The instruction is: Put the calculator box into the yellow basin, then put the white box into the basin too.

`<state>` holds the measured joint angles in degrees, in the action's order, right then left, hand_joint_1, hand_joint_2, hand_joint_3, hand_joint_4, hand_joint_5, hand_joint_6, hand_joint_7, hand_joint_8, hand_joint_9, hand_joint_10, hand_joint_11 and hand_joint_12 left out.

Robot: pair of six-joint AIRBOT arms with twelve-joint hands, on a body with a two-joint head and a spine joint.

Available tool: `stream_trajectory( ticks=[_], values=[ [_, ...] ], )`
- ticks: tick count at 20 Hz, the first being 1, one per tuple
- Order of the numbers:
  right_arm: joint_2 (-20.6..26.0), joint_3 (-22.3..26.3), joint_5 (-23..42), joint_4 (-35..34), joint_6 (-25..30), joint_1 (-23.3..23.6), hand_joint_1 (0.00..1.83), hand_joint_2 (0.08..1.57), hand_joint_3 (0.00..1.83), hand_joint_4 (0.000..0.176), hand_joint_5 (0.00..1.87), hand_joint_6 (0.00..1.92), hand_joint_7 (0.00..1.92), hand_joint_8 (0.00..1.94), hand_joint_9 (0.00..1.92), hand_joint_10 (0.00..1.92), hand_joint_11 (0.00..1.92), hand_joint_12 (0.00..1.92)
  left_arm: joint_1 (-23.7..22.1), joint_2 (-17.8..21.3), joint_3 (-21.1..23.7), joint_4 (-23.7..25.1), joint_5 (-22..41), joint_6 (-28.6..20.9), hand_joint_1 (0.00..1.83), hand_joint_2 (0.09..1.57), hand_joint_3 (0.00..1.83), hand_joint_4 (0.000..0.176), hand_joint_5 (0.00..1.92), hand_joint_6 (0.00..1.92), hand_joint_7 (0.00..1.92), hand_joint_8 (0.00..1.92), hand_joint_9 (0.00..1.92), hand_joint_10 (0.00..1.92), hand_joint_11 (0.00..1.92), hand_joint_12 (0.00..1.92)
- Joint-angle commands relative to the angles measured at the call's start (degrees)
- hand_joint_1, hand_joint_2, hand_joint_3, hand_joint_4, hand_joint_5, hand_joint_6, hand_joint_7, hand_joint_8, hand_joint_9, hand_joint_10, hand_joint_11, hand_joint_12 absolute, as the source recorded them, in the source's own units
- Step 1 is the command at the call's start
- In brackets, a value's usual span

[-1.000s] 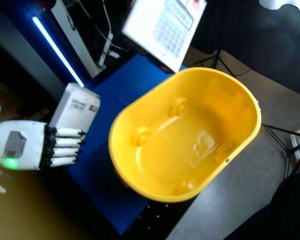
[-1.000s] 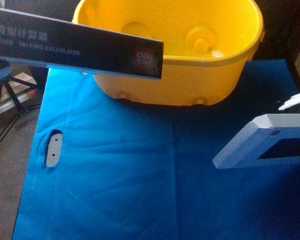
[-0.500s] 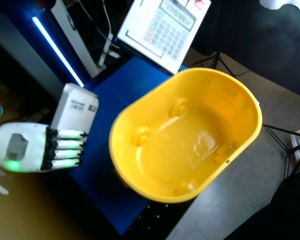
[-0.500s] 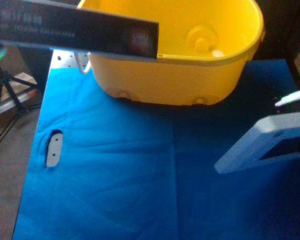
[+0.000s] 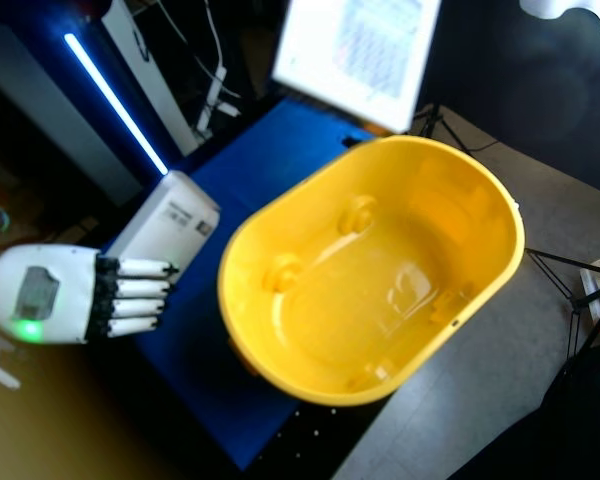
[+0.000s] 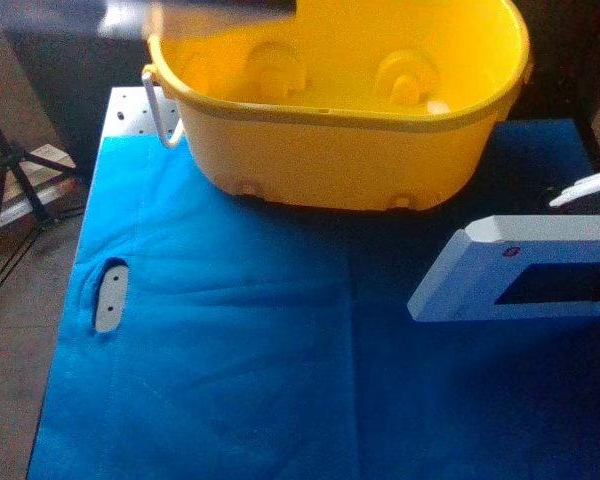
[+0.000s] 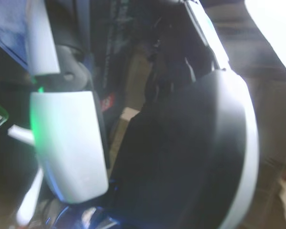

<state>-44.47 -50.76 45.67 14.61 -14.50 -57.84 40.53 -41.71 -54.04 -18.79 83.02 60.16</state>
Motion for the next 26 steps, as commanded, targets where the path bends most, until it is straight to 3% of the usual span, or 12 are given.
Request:
stream_trajectory(
  ticks=[1,4,6,9,11,13,17,19,20,22,24,26],
  values=[
    [0.11,-0.28,6.29,-1.77,0.25,0.85,1.49,1.26,0.0,0.0,0.61,1.14,0.58,1.53,0.65,1.59,0.55,1.89,-2.91,-0.77,-0.92,2.85,1.05,-0.26,1.76,1.16,0.0,0.0,0.21,0.34,0.19,0.39,0.49,1.53,0.73,1.67],
    [0.12,-0.36,6.73,-1.77,-0.18,1.13,1.35,1.24,0.0,0.0,0.71,1.07,0.71,1.49,0.75,1.66,0.88,1.8,-13.95,-4.04,-4.97,8.78,-11.54,-0.26,1.77,1.1,0.01,0.006,0.26,0.1,0.21,0.14,0.53,1.36,0.8,1.54],
    [0.12,-0.36,6.76,-1.74,-0.22,1.66,1.34,1.26,0.0,0.0,0.68,1.08,0.65,1.58,0.7,1.73,0.92,1.83,-21.58,-6.96,-7.79,11.89,-19.78,-0.24,1.75,1.09,0.0,0.0,0.24,0.16,0.21,0.46,0.67,1.31,0.84,1.55],
    [0.11,-0.34,6.76,-0.42,-0.51,3.59,1.46,1.27,0.0,0.0,0.59,1.14,0.57,1.57,0.64,1.65,0.61,1.89,-27.73,-10.53,-11.28,14.05,-29.56,-0.24,1.7,1.11,0.0,0.0,0.35,1.07,0.39,1.05,0.74,1.22,0.79,1.61],
    [0.11,-0.32,6.76,0.65,-0.51,4.83,1.49,1.27,0.0,0.0,0.58,1.14,0.56,1.54,0.65,1.62,0.53,1.91,-30.52,-13.0,-13.97,14.9,-35.63,-0.09,1.75,1.11,0.0,0.0,0.2,0.77,0.26,0.53,0.6,1.41,0.83,1.54],
    [0.11,-0.33,6.76,0.95,-0.51,5.12,1.49,1.27,0.0,0.0,0.6,1.11,0.56,1.54,0.64,1.63,0.51,1.91,-31.35,-14.72,-15.97,14.83,-38.56,-0.09,1.48,1.21,0.0,0.0,0.68,1.43,0.53,1.23,0.72,1.35,0.89,1.53],
    [-0.21,-0.32,6.77,1.26,-0.51,5.54,1.35,1.26,0.0,0.0,0.68,1.05,0.65,1.58,0.7,1.72,0.95,1.81,-32.86,-16.17,-18.94,13.25,-42.99,0.09,1.21,1.22,0.0,0.0,0.68,1.33,0.82,1.32,0.74,1.28,0.7,1.59],
    [-0.09,-0.33,6.77,1.39,-0.51,5.8,1.35,1.25,0.0,0.0,0.7,1.04,0.66,1.56,0.72,1.7,0.93,1.8,-32.83,-16.19,-19.51,12.77,-43.71,0.1,0.89,1.09,0.0,0.0,0.26,0.35,0.08,0.18,0.01,0.66,0.03,1.61],
    [0.01,-0.32,6.77,1.48,-0.51,5.91,1.35,1.25,0.0,0.0,0.71,1.02,0.65,1.56,0.73,1.68,0.9,1.77,-32.83,-16.11,-19.5,12.77,-43.73,0.1,0.83,1.06,0.0,0.037,0.23,0.18,0.02,0.05,0.0,0.4,0.0,1.47],
    [0.67,-0.14,6.79,1.92,-0.51,6.49,1.35,1.24,0.0,0.0,0.75,0.98,0.65,1.54,0.78,1.62,1.0,1.7,-32.82,-15.55,-19.45,12.67,-43.95,0.1,0.74,0.97,0.0,0.056,0.18,0.03,0.0,0.0,0.01,0.02,0.0,0.99],
    [2.99,0.96,6.78,3.44,-0.51,8.07,1.48,1.18,0.0,0.0,0.76,1.01,0.74,1.31,0.84,1.36,0.8,1.73,-32.54,-14.57,-19.23,12.05,-43.92,0.09,0.75,0.92,0.0,0.078,0.19,0.02,0.0,0.0,0.0,0.0,0.0,1.11],
    [5.38,1.9,6.78,3.64,-0.57,8.17,1.34,1.27,0.0,0.0,0.71,1.0,0.57,1.63,0.74,1.68,0.95,1.72,-32.12,-14.11,-19.23,11.12,-43.68,0.09,0.72,0.93,0.0,0.085,0.2,0.01,0.0,0.0,0.0,0.0,0.0,1.16]
  ],
)
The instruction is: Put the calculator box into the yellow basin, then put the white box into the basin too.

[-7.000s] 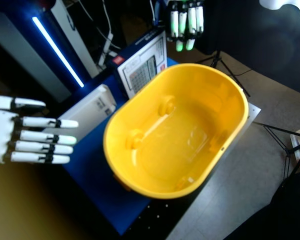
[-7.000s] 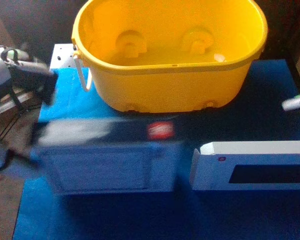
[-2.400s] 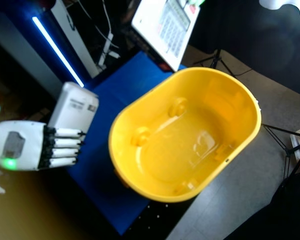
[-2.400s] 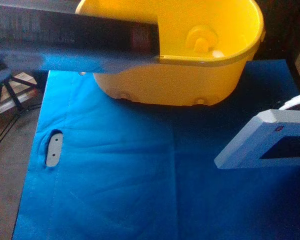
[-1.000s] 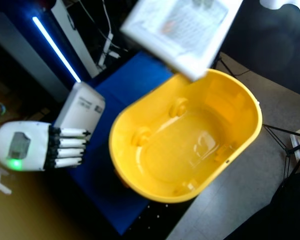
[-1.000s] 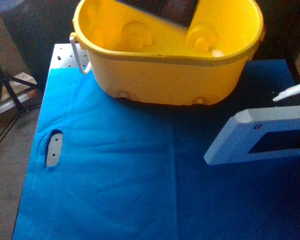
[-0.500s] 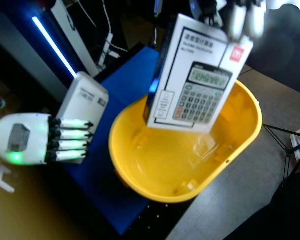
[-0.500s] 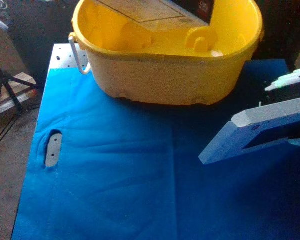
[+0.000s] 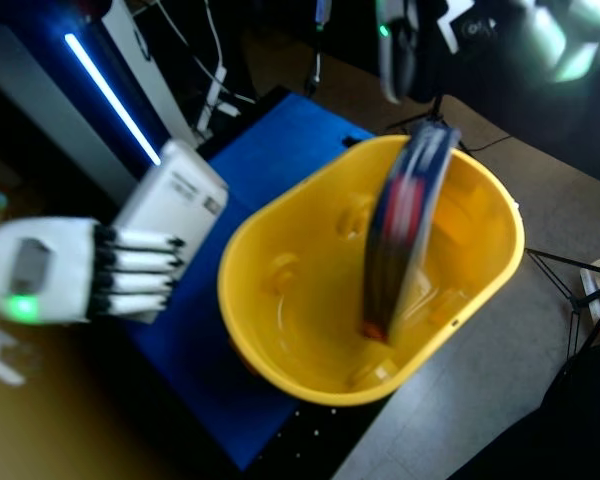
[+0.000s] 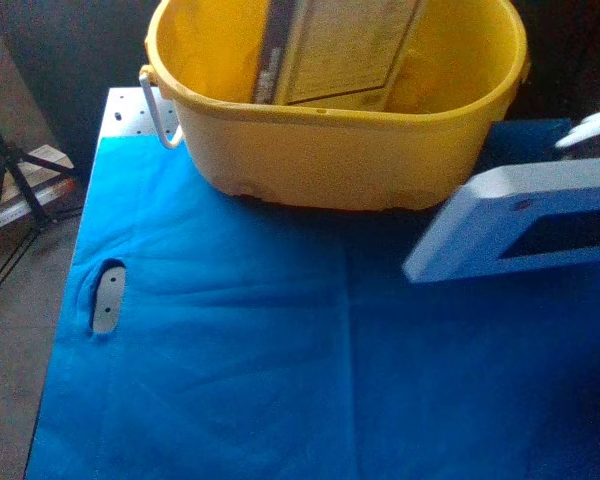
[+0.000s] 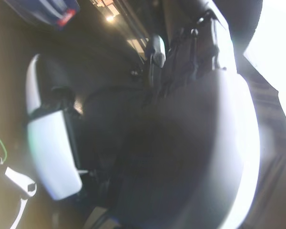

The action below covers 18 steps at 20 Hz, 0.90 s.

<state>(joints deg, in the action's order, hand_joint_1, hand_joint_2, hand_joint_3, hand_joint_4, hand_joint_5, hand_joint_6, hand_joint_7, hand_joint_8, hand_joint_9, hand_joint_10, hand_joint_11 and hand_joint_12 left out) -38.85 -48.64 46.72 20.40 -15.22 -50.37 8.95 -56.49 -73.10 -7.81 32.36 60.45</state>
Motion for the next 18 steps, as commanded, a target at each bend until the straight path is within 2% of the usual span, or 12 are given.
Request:
stream_trajectory(
  ticks=[1,2,4,8,9,10,11,13,14,15,16,18],
  values=[
    [0.9,0.04,5.72,-2.15,0.15,0.7,1.49,1.27,0.0,0.0,0.63,1.01,0.5,1.58,0.67,1.58,0.57,1.91,-0.35,0.85,-0.17,0.01,7.05,-0.19,0.71,0.94,0.0,0.088,0.21,0.01,0.0,0.0,0.01,0.0,0.0,1.22],
    [1.6,0.19,5.72,-2.15,0.15,0.72,1.37,1.21,0.0,0.0,0.77,0.95,0.69,1.47,0.84,1.54,1.0,1.65,-0.13,1.12,-0.1,-0.06,7.08,-0.19,0.72,0.97,0.01,0.068,0.19,0.0,0.0,0.0,0.0,0.0,0.0,1.25],
    [3.16,0.59,5.72,-2.14,-0.36,1.14,1.36,1.22,0.0,0.0,0.73,1.01,0.7,1.48,0.83,1.55,1.01,1.62,0.81,1.83,-0.13,-1.08,7.16,-0.18,0.66,1.03,0.01,0.07,0.15,0.0,0.0,0.0,0.01,0.0,0.0,1.26],
    [7.01,1.75,5.71,-2.11,-2.06,1.71,1.37,1.19,0.0,0.0,0.79,1.0,0.74,1.4,0.89,1.44,1.02,1.58,2.41,3.43,-0.13,-2.72,6.64,-0.14,0.6,0.99,0.0,0.0,0.21,0.03,0.0,0.0,0.02,0.01,0.0,1.34],
    [8.07,1.78,5.69,-2.11,-2.41,1.71,1.46,1.21,0.01,0.0,0.67,1.14,0.65,1.39,0.78,1.44,0.74,1.76,2.93,3.79,-0.11,-3.0,6.62,-0.04,0.6,0.98,0.0,0.0,0.22,0.02,0.02,0.0,0.01,0.0,0.0,1.16],
    [8.83,1.68,5.61,-2.24,-2.93,1.71,1.48,1.23,0.0,0.0,0.63,1.23,0.65,1.36,0.74,1.44,0.66,1.79,3.2,4.03,-0.11,-3.16,6.53,0.04,0.6,1.01,0.01,0.0,0.26,0.02,0.08,0.01,0.02,0.01,0.0,1.07],
    [10.44,1.38,5.24,-3.46,-4.08,1.7,1.49,1.17,0.0,0.0,0.77,1.05,0.77,1.26,0.84,1.32,0.76,1.71,3.55,4.52,0.02,-3.43,6.28,0.28,0.61,1.01,0.0,0.0,0.26,0.01,0.09,0.01,0.03,0.01,0.0,1.13],
    [11.47,-0.49,4.11,-5.67,-5.32,1.7,1.38,1.16,0.0,0.0,0.89,0.96,0.85,1.26,0.82,1.42,0.77,1.65,4.31,5.93,1.18,-5.01,6.6,2.52,0.52,1.06,0.01,0.008,0.21,0.0,0.04,0.0,0.0,0.0,0.0,1.12],
    [11.45,-1.93,4.06,-6.78,-5.31,1.7,1.37,1.18,0.0,0.0,0.84,0.96,0.81,1.36,0.78,1.5,0.79,1.71,4.81,6.32,1.6,-5.5,7.1,3.14,0.52,1.08,0.02,0.035,0.22,0.01,0.06,0.01,0.0,0.0,0.0,1.11],
    [11.44,-2.53,4.08,-7.1,-5.32,1.75,1.36,1.2,0.0,0.0,0.82,0.95,0.8,1.39,0.74,1.57,0.77,1.79,5.02,6.36,1.62,-5.67,7.3,3.14,0.51,1.09,0.01,0.039,0.22,0.0,0.06,0.0,0.0,0.0,0.0,1.14],
    [11.41,-3.7,4.09,-7.26,-5.33,2.38,1.36,1.23,0.0,0.0,0.79,0.94,0.72,1.48,0.71,1.68,0.88,1.87,5.36,6.39,1.71,-5.86,7.75,3.14,0.52,1.11,0.01,0.008,0.21,0.0,0.07,0.0,0.01,0.0,0.0,1.15],
    [11.35,-5.54,4.08,-7.29,-5.45,3.54,1.36,1.21,0.0,0.0,0.81,0.94,0.78,1.41,0.74,1.62,0.84,1.85,6.37,6.46,1.96,-6.43,8.61,3.14,0.48,1.13,0.0,0.0,0.21,0.0,0.08,0.0,0.03,0.01,0.0,1.28]
  ],
)
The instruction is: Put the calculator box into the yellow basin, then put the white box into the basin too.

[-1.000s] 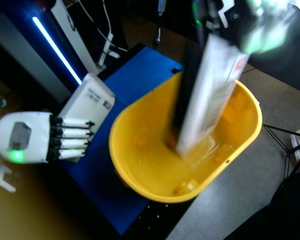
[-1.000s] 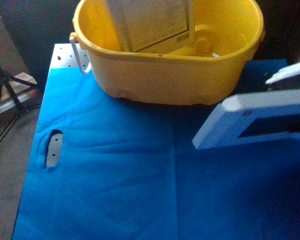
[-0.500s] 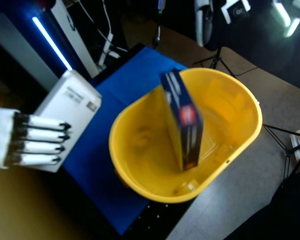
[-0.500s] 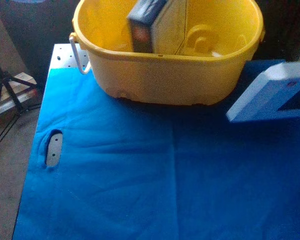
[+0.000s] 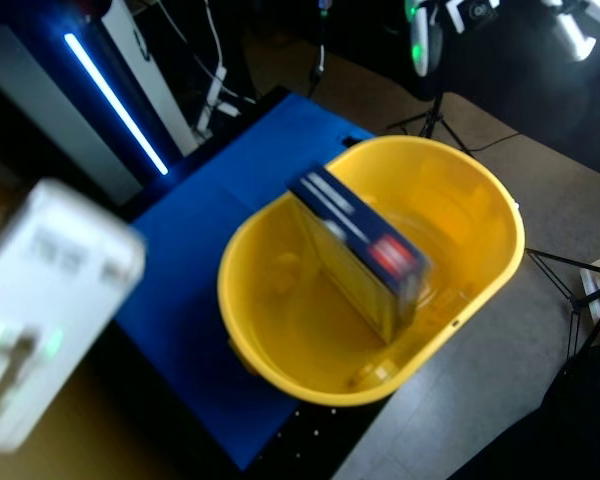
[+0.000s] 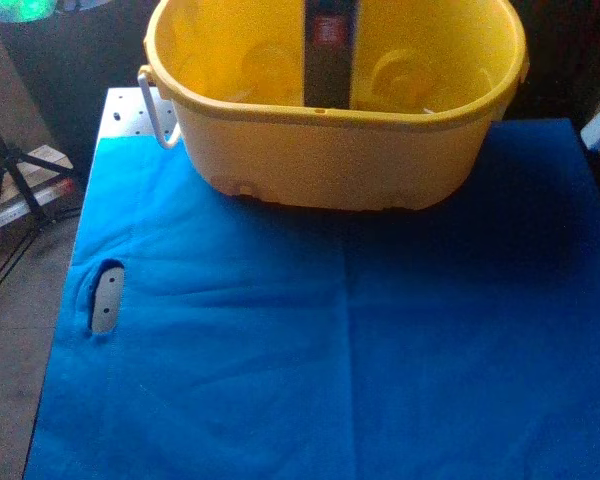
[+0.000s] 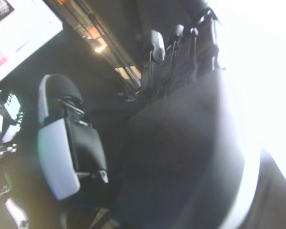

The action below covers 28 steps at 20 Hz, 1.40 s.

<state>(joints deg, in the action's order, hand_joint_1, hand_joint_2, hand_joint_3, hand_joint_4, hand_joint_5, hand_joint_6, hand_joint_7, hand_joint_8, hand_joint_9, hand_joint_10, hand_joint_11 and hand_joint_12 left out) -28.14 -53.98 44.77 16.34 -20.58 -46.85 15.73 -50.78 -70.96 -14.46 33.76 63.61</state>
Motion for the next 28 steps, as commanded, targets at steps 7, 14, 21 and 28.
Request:
stream_trajectory(
  ticks=[7,14,21,28],
  values=[
    [-2.74,-3.86,-6.58,14.34,-0.12,25.14,1.39,1.11,0.0,0.0,0.98,0.84,1.03,1.01,0.88,1.32,0.75,1.69,0.96,0.47,0.38,-1.25,8.39,0.47,0.48,1.08,0.0,0.005,0.24,0.01,0.09,0.01,0.02,0.01,0.0,1.17],
    [-8.81,-1.97,-19.94,40.8,0.62,51.27,1.41,1.1,0.0,0.0,0.97,0.8,0.96,1.08,0.99,1.24,0.97,1.58,4.84,2.2,1.89,-4.97,12.8,0.45,0.56,1.05,0.0,0.042,0.36,0.0,0.14,0.0,0.0,0.0,0.0,0.81],
    [-13.56,-4.3,-17.44,39.49,0.59,54.12,1.24,1.2,0.01,0.0,0.95,1.16,0.67,1.31,0.41,1.53,0.33,1.91,4.28,0.5,1.74,-4.92,12.95,0.46,0.59,1.07,0.0,0.0,0.23,0.0,0.04,0.0,0.02,0.01,0.0,0.66],
    [-20.8,-8.8,-13.62,36.33,0.67,52.98,1.21,1.28,0.0,0.0,0.69,1.4,0.75,1.47,1.25,1.92,1.34,1.92,3.47,-0.06,1.88,-4.36,13.13,0.42,0.58,1.04,0.0,0.012,0.36,0.0,0.09,0.0,0.0,0.0,0.0,0.15]
  ],
)
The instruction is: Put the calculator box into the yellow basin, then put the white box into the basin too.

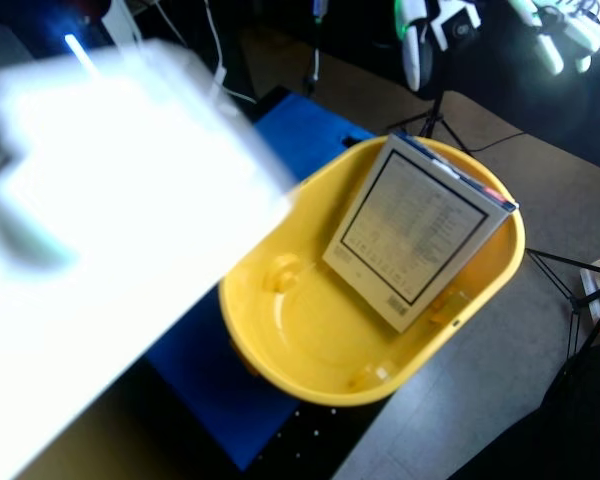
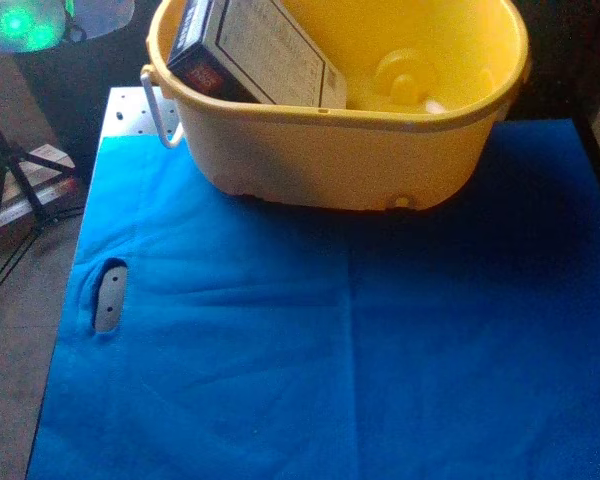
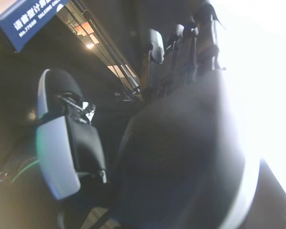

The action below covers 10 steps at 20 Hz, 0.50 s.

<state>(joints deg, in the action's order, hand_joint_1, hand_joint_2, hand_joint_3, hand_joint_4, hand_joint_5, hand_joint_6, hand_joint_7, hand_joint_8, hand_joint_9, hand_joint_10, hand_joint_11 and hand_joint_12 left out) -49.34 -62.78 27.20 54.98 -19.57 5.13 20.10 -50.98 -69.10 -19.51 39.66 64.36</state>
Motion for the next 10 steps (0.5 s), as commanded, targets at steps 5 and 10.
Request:
stream_trajectory(
  ticks=[5,10],
  values=[
    [-3.1,-2.67,9.08,-12.08,-5.04,-4.16,1.2,1.25,0.0,0.0,0.71,1.36,0.77,1.42,1.04,1.84,1.16,1.92,-0.86,0.19,0.12,0.81,7.29,-0.34,0.59,1.03,0.0,0.0,0.24,0.0,0.01,0.0,0.0,0.0,0.0,0.0],
    [-8.19,-5.88,14.53,-17.28,-5.06,-8.61,1.21,1.17,0.0,0.0,0.84,1.06,0.92,1.25,0.69,1.34,0.44,1.89,-0.82,0.2,0.12,0.82,7.2,-0.37,0.55,1.08,0.01,0.0,0.17,0.0,0.0,0.0,0.0,0.0,0.02,0.01]
  ],
)
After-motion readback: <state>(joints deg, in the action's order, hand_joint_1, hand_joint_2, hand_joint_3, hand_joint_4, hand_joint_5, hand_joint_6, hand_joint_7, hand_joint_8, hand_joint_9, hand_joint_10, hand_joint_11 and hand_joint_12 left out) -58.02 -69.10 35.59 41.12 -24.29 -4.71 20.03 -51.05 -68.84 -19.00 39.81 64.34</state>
